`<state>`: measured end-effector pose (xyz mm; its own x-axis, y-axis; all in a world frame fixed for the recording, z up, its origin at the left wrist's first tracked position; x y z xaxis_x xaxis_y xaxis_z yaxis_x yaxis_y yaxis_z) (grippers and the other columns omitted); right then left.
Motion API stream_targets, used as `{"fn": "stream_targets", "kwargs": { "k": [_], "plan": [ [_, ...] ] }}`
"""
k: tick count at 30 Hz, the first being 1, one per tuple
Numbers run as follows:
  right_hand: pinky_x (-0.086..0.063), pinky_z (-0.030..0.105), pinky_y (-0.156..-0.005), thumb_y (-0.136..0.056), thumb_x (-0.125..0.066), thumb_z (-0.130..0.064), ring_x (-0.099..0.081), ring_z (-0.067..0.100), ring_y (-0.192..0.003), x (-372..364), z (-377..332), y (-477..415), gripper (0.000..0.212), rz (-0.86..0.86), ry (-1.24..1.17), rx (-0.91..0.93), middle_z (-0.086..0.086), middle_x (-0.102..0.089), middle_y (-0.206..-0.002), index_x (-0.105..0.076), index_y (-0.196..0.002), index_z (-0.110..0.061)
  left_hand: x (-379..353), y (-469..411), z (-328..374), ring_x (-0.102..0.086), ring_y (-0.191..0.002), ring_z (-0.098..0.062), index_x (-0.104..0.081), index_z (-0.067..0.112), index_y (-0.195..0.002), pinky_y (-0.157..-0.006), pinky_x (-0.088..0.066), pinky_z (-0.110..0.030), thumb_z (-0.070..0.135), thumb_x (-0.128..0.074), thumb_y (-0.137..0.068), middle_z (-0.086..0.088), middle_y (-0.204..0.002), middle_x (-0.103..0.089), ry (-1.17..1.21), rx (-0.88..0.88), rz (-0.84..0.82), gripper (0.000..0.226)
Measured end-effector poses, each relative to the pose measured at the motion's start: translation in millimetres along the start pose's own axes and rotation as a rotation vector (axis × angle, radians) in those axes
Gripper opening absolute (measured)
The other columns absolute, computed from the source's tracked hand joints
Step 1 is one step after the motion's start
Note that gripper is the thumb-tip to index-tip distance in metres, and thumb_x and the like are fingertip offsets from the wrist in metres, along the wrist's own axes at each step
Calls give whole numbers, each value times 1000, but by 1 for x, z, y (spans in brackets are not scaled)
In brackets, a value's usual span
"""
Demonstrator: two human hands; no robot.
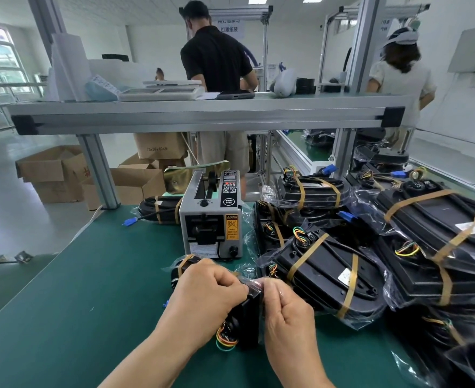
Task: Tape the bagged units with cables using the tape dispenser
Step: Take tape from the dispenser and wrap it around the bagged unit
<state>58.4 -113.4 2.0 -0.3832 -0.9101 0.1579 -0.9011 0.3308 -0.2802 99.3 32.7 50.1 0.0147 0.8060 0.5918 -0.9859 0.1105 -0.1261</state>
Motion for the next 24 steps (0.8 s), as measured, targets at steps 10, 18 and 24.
{"fn": "stream_targets", "kwargs": {
  "k": [10, 18, 24],
  "plan": [
    [-55, 33, -69, -105, -45, -26, -69, 8, -77, 0, 1, 0, 34, 9, 9, 20, -11, -74, -81, -73, -90, -38, 0, -5, 0, -60, -77, 9, -68, 20, -60, -64, -40, -18, 30, -77, -73, 32, -83, -59, 1, -10, -41, 19],
    [-57, 42, -69, -104, -45, -28, -69, 10, -74, 0, 3, 0, 34, 10, 14, 10, -9, -73, -79, -73, -88, -37, 0, -5, 1, -61, -76, 10, -66, 22, -55, -63, -40, -16, 30, -78, -72, 15, -78, -62, -11, -20, -34, 23],
    [-58, 44, -70, -104, -45, -30, -70, 11, -77, -1, 3, 0, 33, -3, 8, 10, -10, -74, -81, -73, -89, -36, 0, -5, 5, -59, -75, 7, -67, 20, -57, -59, -39, -11, 30, -79, -73, 18, -74, -61, -46, -37, -21, 22]
  ]
}}
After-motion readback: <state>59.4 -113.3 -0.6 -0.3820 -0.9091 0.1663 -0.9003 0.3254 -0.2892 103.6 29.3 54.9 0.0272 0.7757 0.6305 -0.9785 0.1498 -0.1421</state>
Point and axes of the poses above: each hand's wrist, its own y-axis away from the middle knuckle, its own x-axis out of the back of the hand, z = x × y, the point moved 6 cm from there along -y, towards the middle knuckle
